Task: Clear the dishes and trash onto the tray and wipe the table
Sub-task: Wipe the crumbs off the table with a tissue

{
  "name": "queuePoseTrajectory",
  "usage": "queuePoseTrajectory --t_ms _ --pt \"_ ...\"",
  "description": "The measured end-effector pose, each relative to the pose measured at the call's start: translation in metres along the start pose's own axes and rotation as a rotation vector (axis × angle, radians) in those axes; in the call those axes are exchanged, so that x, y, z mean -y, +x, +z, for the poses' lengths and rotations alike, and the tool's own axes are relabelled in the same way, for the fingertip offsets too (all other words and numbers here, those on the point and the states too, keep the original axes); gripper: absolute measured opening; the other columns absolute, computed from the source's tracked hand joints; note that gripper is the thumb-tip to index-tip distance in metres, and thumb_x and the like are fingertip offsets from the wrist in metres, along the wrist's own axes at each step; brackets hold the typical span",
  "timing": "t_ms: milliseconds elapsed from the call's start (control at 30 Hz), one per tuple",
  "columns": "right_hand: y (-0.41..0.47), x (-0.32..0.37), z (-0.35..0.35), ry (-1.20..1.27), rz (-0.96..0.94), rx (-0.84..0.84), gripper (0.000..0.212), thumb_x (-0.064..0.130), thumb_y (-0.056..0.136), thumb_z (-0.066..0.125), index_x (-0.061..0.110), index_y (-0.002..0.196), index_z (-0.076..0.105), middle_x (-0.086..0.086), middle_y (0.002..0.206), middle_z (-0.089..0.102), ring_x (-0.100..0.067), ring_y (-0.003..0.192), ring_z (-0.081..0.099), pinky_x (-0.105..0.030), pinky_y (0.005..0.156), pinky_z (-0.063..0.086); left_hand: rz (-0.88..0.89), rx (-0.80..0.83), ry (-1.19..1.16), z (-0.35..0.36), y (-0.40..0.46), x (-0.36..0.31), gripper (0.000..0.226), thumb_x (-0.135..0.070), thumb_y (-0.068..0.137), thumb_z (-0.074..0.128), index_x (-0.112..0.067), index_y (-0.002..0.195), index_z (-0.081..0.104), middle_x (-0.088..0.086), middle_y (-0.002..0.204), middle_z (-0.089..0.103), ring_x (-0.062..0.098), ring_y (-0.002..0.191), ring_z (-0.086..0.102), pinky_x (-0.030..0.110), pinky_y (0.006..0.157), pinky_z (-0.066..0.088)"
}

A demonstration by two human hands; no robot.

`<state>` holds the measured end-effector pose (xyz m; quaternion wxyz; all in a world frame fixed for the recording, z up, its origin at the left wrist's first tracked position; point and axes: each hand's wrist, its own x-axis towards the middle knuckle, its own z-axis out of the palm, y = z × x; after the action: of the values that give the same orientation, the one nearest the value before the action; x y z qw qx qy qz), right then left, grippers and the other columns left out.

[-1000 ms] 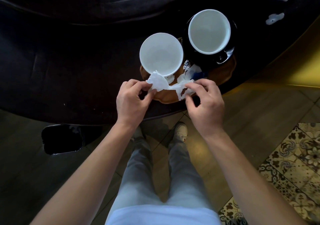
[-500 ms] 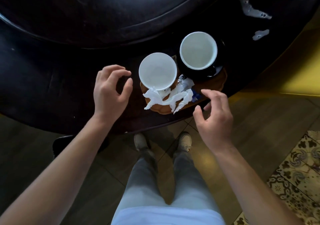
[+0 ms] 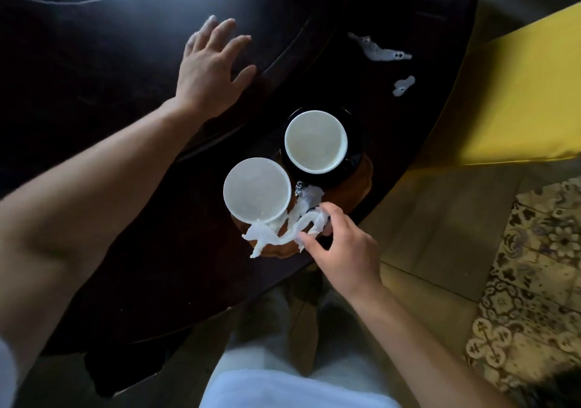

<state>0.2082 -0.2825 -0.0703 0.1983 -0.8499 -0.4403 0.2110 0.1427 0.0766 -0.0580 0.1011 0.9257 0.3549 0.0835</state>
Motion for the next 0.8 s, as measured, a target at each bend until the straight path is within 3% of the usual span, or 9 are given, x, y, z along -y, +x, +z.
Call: queuePoseTrajectory --t_ms 133,233,300,400,533,800 --pt "-0.005 0.017 0.008 -0.017 0.169 -0.053 0.059 0.067 0.081 0.069 0.024 0.116 0.053 0.005 0.102 0.069 -0.019 0.083 0.070 -0.034 0.062 0.057 0.010 0.097 -0.004 0.014 0.015 0.006 0.065 -0.054 0.099 0.045 -0.022 0.156 0.044 0.009 0.169 0.031 0.033 0.159 0.018 0.048 0.128 0.014" --pt "-0.010 0.027 0.015 -0.067 0.203 -0.115 0.049 0.060 0.078 0.075 0.023 0.098 0.051 0.009 0.084 0.059 -0.012 0.064 0.055 -0.025 0.052 0.039 0.013 0.088 -0.009 0.023 0.014 0.008 0.065 -0.054 0.100 0.042 -0.021 0.156 0.044 0.008 0.168 0.032 0.032 0.159 0.020 0.048 0.129 0.011" --pt "-0.012 0.031 0.021 -0.096 0.221 -0.133 0.044 0.055 0.078 0.077 0.023 0.093 0.051 0.009 0.080 0.056 -0.015 0.061 0.055 -0.024 0.052 0.035 0.012 0.069 -0.008 0.025 0.014 0.009 0.064 -0.054 0.101 0.042 -0.021 0.155 0.044 0.008 0.168 0.032 0.032 0.159 0.020 0.047 0.129 0.010" --pt "-0.012 0.035 0.029 -0.118 0.214 -0.163 0.038 0.045 0.077 0.083 0.022 0.096 0.059 0.006 0.083 0.062 -0.018 0.065 0.063 -0.022 0.057 0.036 0.017 0.064 -0.002 0.027 0.016 0.010 0.064 -0.055 0.101 0.042 -0.021 0.155 0.044 0.008 0.169 0.031 0.031 0.159 0.019 0.047 0.129 0.009" --pt "-0.005 0.039 0.033 -0.147 0.218 -0.180 0.046 0.043 0.070 0.088 0.021 0.103 0.064 0.004 0.088 0.069 -0.021 0.071 0.069 -0.022 0.059 0.037 0.018 0.058 -0.002 0.028 0.018 0.009 0.064 -0.055 0.102 0.041 -0.021 0.156 0.043 0.009 0.169 0.030 0.031 0.160 0.018 0.048 0.130 0.008" --pt "-0.003 0.048 0.034 -0.144 0.224 -0.201 0.036 0.021 0.070 0.084 0.017 0.100 0.064 0.004 0.073 0.070 -0.023 0.059 0.066 -0.022 0.058 0.035 0.011 0.051 -0.007 0.030 0.023 0.007 0.064 -0.054 0.102 0.041 -0.021 0.157 0.043 0.009 0.170 0.029 0.031 0.160 0.017 0.048 0.130 0.007"
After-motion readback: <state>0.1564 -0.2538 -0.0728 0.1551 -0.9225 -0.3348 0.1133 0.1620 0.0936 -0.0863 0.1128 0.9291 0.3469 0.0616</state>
